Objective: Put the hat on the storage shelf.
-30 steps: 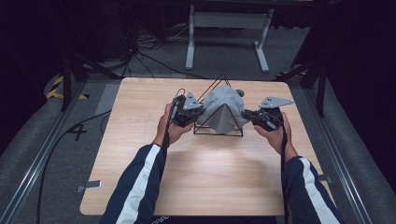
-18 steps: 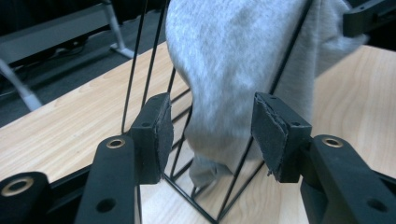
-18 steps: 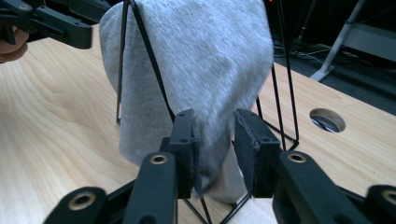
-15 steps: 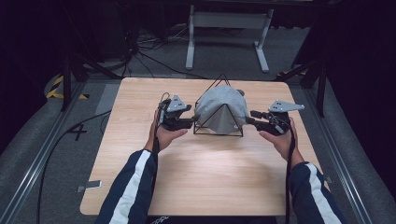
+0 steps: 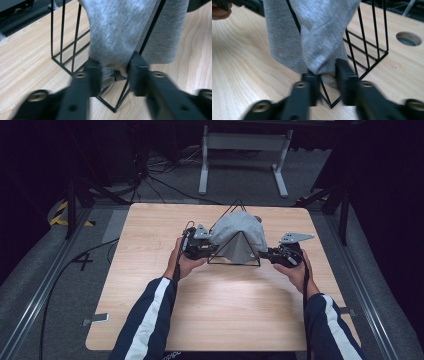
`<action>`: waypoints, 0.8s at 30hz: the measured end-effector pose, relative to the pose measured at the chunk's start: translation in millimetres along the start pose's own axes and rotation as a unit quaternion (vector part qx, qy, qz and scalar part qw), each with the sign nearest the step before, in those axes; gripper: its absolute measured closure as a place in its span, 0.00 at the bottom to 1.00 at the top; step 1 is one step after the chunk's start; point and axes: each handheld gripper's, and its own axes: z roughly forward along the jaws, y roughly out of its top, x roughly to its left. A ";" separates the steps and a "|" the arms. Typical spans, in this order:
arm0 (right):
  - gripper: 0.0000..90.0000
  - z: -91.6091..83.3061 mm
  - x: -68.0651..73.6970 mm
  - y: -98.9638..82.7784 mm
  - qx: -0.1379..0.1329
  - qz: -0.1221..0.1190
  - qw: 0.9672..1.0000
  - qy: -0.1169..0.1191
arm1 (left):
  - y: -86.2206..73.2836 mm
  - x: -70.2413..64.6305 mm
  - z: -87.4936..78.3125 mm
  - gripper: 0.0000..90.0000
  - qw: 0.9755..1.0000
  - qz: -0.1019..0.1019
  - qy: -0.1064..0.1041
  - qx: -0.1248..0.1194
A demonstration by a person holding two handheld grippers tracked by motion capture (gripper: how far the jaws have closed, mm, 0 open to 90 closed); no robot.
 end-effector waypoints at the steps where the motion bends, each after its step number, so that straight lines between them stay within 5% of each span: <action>1: 0.94 -0.1 0.8 0.6 0.001 -0.004 1.000 -0.004 | 0.2 0.3 -0.1 0.93 1.000 0.003 -0.001 0.001; 8: 0.96 7.9 0.2 -5.3 0.029 -0.022 0.998 -0.047 | -7.5 2.0 6.0 0.96 1.000 0.003 0.008 0.029; 12: 0.96 13.6 -1.2 -9.0 0.033 -0.003 0.999 -0.043 | -10.3 2.6 8.8 0.97 0.999 0.011 0.012 0.042; 19: 0.96 25.1 2.6 -10.9 0.055 -0.011 0.997 -0.058 | -11.5 -0.2 14.5 0.97 0.998 0.014 0.010 0.053; 24: 0.96 25.9 3.2 -11.4 0.054 -0.009 0.997 -0.058 | -12.6 -0.1 15.2 0.96 0.999 0.004 -0.001 0.040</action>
